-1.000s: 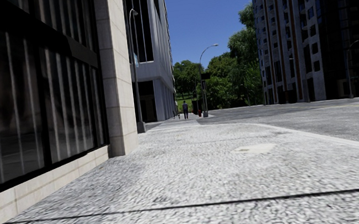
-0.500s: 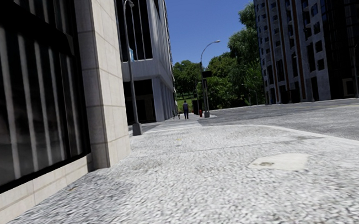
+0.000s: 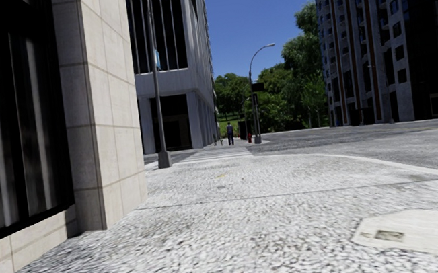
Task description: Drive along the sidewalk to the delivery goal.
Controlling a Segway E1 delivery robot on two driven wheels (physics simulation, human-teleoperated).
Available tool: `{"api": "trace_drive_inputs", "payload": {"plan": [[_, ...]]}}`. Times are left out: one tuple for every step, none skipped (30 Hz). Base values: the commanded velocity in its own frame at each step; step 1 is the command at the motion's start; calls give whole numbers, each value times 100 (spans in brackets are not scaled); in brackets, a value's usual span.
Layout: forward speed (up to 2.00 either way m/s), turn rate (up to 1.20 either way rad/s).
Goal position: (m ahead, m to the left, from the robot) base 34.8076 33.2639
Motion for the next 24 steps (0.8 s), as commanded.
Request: {"api": "trace_drive_inputs", "payload": {"plan": [[193,5],[193,5],[193,0],[193,0],[193,0],[193,0],[193,0],[193,0],[193,0],[193,0],[193,0],[193,0],[193,8],[193,8],[193,18],[193,24],[193,25],[193,25],[193,22],[193,11],[193,0],[193,0],[193,0],[193,0]]}}
